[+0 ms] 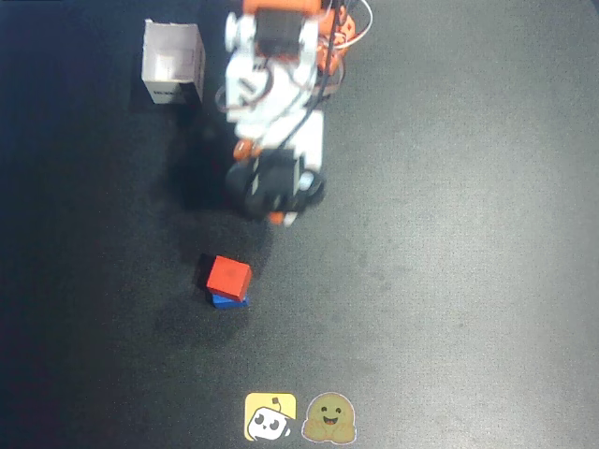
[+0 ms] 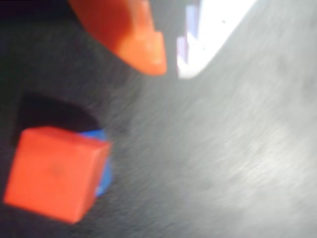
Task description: Put the red cube on top of the blue cube.
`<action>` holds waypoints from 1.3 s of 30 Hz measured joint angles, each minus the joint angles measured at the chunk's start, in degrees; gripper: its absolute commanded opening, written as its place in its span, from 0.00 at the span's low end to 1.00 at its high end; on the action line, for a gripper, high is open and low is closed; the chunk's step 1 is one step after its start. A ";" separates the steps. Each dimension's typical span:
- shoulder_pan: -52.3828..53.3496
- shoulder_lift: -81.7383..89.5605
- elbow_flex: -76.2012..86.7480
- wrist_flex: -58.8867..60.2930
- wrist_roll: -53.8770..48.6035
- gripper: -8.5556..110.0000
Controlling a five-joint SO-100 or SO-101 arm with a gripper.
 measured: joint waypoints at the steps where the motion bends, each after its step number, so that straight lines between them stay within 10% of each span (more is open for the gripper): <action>1: -0.44 1.93 1.05 0.79 -0.09 0.07; 39: -4.66 32.52 15.82 24.96 3.60 0.08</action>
